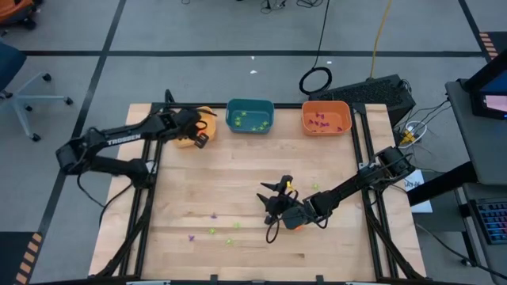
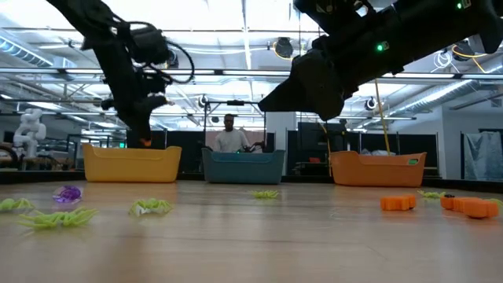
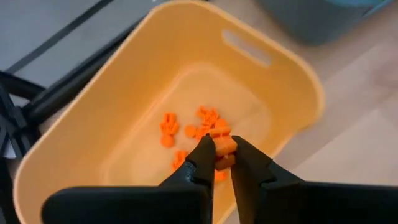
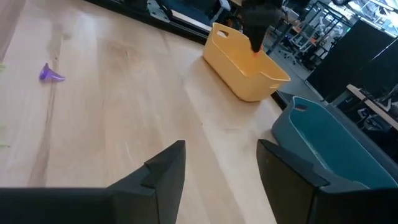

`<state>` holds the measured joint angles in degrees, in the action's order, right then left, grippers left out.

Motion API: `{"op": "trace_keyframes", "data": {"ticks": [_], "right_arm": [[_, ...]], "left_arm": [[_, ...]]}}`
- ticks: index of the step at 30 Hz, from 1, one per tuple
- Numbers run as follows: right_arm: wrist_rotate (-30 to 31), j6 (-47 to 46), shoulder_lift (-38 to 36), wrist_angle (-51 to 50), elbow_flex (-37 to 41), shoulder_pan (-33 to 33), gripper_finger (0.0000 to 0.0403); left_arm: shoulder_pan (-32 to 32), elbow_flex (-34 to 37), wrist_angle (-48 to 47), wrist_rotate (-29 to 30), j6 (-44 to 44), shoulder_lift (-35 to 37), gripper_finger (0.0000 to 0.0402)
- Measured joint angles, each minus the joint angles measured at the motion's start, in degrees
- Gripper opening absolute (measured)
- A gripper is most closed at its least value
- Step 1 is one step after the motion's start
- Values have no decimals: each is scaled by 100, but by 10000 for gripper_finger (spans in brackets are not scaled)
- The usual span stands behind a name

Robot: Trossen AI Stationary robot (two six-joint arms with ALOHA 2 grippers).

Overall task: Sort Halloween decoration
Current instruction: Put the orange skeleton toy into the yellow bin

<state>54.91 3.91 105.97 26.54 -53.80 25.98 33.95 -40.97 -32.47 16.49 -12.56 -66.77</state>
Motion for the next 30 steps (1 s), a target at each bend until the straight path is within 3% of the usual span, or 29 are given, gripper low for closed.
{"op": "trace_keyframes", "data": {"ticks": [10,22,30], "right_arm": [[-269,-27,0,7,0,0,183],[-275,-68,0,13,0,2,183],[-275,-174,0,-9,0,2,183]], "left_arm": [[90,0,66,40,103,-828,43],[92,0,17,332,-34,-854,47],[92,0,21,594,-236,-844,125]]}}
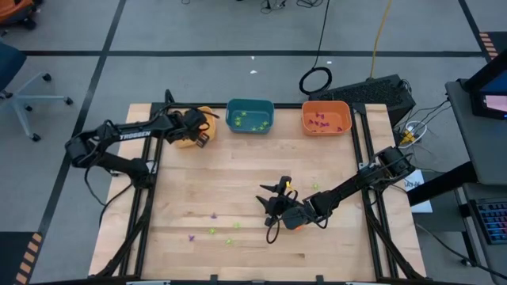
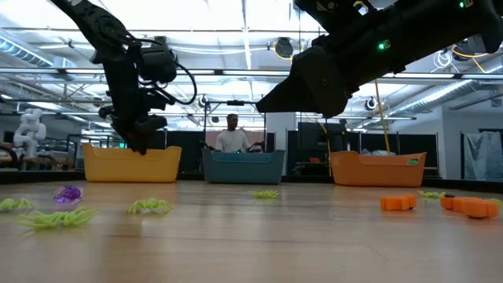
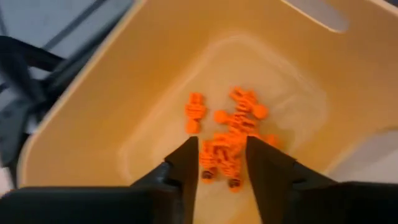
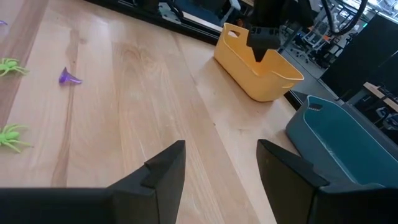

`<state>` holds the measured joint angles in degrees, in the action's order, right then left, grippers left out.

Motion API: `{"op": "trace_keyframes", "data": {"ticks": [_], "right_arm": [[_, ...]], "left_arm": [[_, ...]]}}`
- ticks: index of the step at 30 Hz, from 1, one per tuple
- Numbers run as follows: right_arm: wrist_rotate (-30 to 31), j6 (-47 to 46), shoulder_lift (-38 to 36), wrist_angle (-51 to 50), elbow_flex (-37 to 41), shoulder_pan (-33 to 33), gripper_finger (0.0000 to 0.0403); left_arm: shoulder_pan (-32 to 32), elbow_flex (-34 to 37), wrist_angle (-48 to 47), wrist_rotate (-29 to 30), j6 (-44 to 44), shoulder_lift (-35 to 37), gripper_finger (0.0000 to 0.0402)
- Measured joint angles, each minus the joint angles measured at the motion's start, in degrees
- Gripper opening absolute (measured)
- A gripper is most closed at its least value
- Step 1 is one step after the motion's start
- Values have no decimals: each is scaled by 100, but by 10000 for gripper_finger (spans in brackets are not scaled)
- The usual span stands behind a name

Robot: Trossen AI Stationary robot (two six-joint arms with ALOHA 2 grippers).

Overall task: Sort Halloween decoration
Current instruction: Put the orange skeleton toy into the yellow bin, then put the green spider toy into the blue bin

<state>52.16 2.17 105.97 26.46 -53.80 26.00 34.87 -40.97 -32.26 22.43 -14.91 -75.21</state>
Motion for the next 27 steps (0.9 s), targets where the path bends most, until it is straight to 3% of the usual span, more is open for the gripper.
{"op": "trace_keyframes", "data": {"ticks": [6,12,18,23,27], "right_arm": [[0,-1,0,-20,0,2,183],[-4,-147,0,-179,0,28,183],[-250,-568,0,-363,0,127,183],[-924,-1018,0,-365,0,151,183],[-1347,-1477,0,-388,0,151,183]], "left_arm": [[-56,0,-56,190,-81,378,185],[-807,0,-552,-197,-357,1374,193],[-2898,42,-735,-174,-1133,2278,193],[-4963,44,-616,991,-1664,2315,193],[-6210,46,-155,1708,-1782,1911,193]]}}
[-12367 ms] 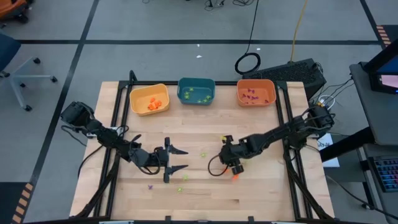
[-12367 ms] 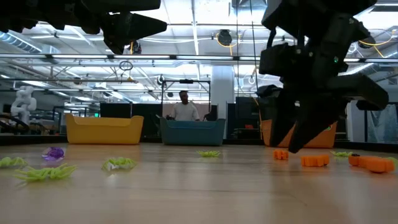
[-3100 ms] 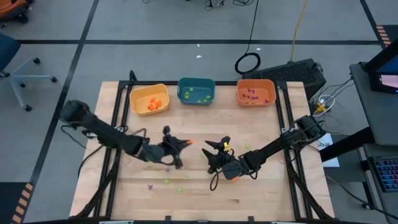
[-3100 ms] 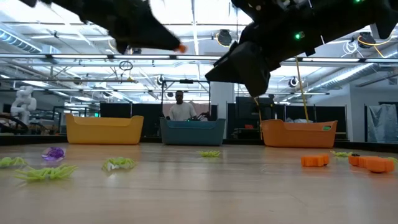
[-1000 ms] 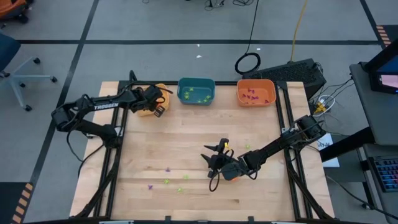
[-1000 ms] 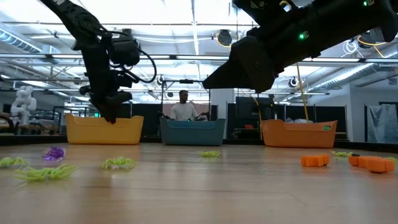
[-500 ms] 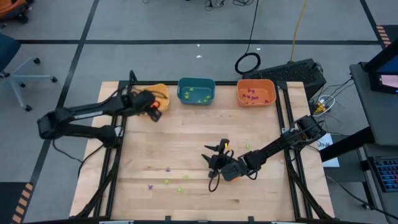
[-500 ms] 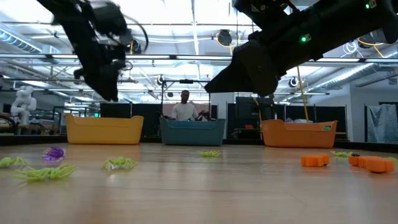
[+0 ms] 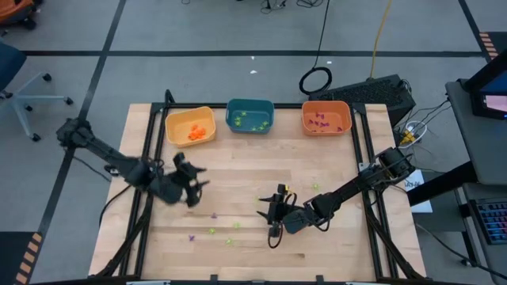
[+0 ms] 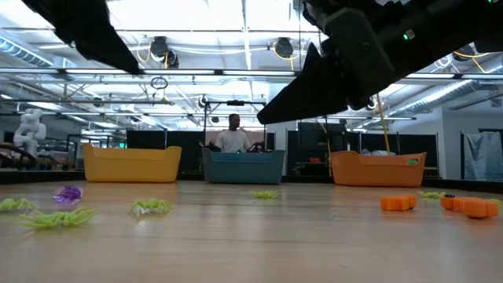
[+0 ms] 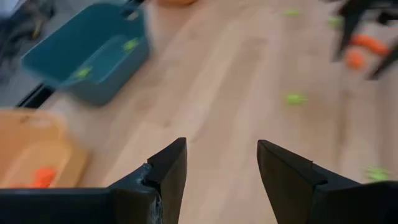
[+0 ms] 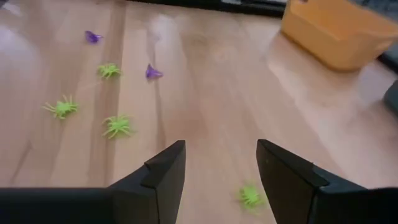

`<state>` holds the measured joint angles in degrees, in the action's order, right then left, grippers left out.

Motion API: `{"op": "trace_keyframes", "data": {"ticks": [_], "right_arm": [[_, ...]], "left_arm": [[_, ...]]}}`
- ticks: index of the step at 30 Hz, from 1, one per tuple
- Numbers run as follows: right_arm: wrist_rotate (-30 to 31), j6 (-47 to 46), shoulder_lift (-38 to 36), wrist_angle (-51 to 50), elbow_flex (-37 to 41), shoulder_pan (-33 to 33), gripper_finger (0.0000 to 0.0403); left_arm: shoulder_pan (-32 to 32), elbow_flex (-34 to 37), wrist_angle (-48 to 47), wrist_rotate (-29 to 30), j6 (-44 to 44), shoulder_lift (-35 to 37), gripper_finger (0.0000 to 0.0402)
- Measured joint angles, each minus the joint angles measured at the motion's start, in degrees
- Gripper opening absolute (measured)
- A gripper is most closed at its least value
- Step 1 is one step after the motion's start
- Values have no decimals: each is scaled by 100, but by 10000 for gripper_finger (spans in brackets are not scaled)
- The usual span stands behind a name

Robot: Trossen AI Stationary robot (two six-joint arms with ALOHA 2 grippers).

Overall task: Sort Halloween decoration
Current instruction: Put the green spider toy into the blue bin

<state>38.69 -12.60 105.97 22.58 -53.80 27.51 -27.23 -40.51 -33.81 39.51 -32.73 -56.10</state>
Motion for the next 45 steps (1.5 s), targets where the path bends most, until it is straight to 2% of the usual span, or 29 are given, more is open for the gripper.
{"op": "trace_keyframes", "data": {"ticks": [4,7,10,17,24,32,35,39,45], "right_arm": [[-155,-519,0,-356,-1,0,183],[-149,-717,1,-723,0,0,183],[-144,-733,23,-930,0,0,183],[-133,-827,374,-901,-2,-94,183],[-134,-1048,803,-518,2,-300,183],[-156,-1307,820,-447,-2,-469,183],[-395,-1471,818,-460,-2,-574,180],[-607,-1577,811,-458,-2,-658,156],[-645,-1540,813,-462,-2,-662,90]], "left_arm": [[-760,2,550,680,-233,-579,193],[-1070,2,965,1138,-295,-1054,193],[-1204,2,1450,1329,-152,-1513,193],[-1267,2,2323,1344,685,-2322,193],[-1261,2,2451,1346,775,-2417,193],[-1261,2,2484,1346,774,-2415,193],[-1261,2,2495,1346,772,-2415,193],[-1261,2,2589,1347,807,-2415,193],[-1261,2,2593,1348,807,-2415,193]]}}
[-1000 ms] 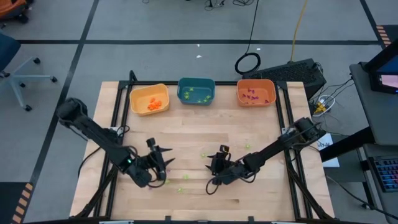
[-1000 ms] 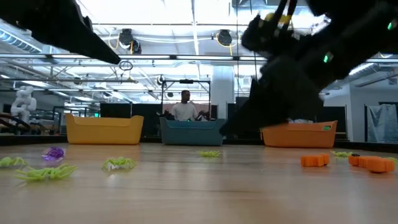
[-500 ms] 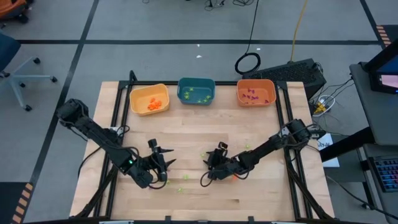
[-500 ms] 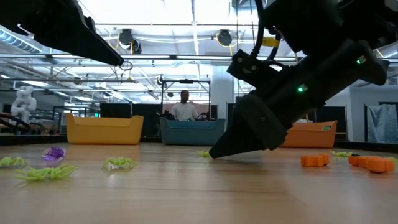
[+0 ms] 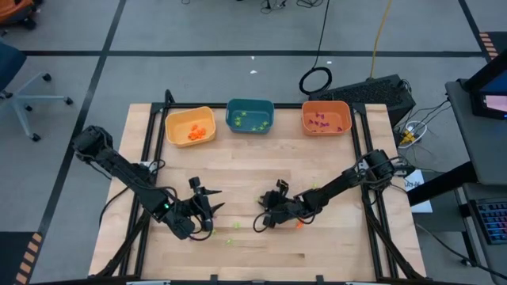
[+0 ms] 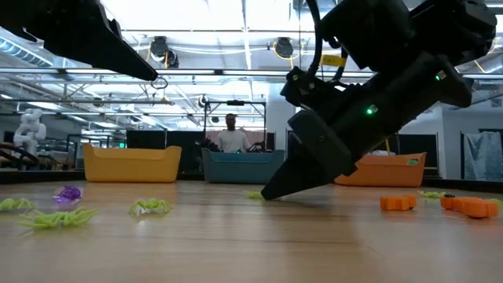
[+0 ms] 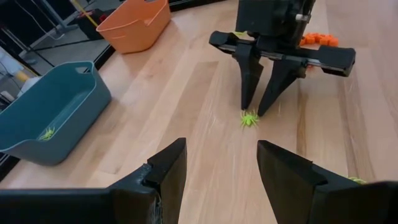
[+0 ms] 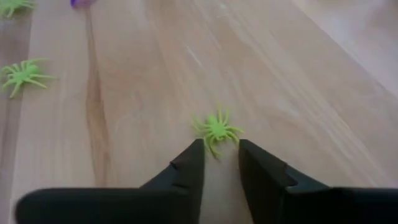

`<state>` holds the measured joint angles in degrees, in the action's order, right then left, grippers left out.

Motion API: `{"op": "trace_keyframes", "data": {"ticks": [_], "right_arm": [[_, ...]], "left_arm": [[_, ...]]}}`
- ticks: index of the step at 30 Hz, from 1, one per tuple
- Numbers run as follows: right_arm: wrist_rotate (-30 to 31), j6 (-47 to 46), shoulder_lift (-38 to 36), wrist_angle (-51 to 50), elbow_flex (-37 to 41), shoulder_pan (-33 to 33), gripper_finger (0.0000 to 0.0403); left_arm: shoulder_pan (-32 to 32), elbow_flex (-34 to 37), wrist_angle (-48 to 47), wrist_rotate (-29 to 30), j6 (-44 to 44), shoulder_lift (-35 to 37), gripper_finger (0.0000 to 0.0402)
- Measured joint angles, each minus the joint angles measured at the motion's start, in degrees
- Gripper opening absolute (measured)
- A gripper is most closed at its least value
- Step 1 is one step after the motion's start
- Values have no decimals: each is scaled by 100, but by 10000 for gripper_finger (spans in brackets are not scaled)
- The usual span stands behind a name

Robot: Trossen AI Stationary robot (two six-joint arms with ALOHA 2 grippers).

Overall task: Sort Halloween decoration
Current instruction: Put the green spider toy into the blue bin

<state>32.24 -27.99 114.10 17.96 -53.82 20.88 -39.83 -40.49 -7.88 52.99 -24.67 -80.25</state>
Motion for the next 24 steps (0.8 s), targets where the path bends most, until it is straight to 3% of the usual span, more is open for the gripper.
{"op": "trace_keyframes", "data": {"ticks": [8,24], "right_arm": [[-82,98,0,-16,-2,-9,7],[-58,661,15,454,9,130,0]], "left_arm": [[0,0,-4,0,1,0,193],[0,0,-7,0,-4,0,193]]}}
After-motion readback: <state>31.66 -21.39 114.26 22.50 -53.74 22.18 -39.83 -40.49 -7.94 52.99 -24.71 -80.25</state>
